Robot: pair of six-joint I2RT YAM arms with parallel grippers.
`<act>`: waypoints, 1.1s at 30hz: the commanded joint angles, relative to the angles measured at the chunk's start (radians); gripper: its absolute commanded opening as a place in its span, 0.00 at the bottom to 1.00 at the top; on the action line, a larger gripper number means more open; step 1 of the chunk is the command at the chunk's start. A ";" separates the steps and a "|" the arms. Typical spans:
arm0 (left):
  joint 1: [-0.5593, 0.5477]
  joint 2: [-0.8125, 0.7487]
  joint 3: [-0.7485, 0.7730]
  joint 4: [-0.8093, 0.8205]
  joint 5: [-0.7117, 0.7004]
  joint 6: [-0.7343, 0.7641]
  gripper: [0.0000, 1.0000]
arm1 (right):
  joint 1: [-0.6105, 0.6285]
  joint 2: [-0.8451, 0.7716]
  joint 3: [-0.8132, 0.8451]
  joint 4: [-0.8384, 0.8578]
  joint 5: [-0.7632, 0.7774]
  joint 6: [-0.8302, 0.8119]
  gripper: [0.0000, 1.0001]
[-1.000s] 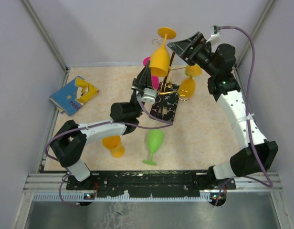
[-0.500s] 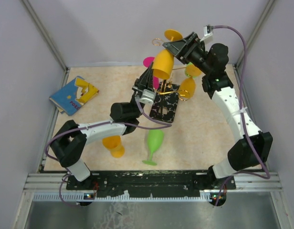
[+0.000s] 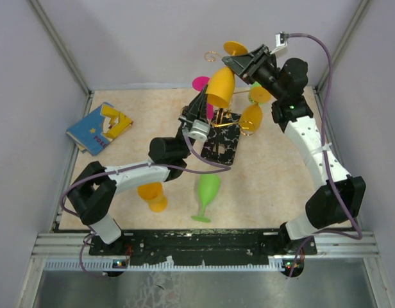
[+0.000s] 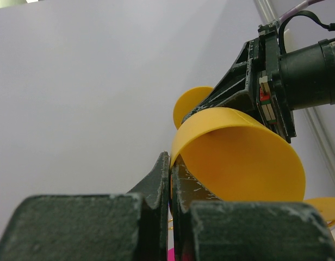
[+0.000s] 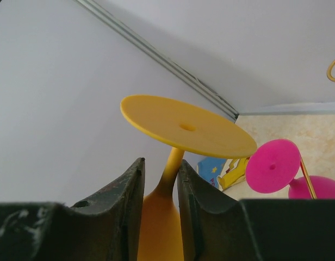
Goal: Place the wine glass upside down on the wine glass rack
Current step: Turn the wine glass upside down at the wine rack.
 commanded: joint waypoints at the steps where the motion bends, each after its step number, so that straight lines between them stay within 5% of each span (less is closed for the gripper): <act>1: 0.004 0.007 0.028 0.033 -0.020 -0.006 0.00 | 0.012 -0.009 0.045 0.028 -0.045 -0.026 0.29; 25: 0.009 0.085 0.100 0.115 -0.094 0.034 0.00 | 0.036 0.007 0.119 -0.105 -0.026 -0.127 0.44; 29: 0.011 0.082 0.093 0.128 -0.098 0.044 0.00 | 0.037 0.015 0.114 -0.092 -0.047 -0.104 0.35; 33: 0.011 0.077 0.086 0.135 -0.106 0.051 0.00 | 0.037 0.013 0.108 -0.090 -0.055 -0.107 0.15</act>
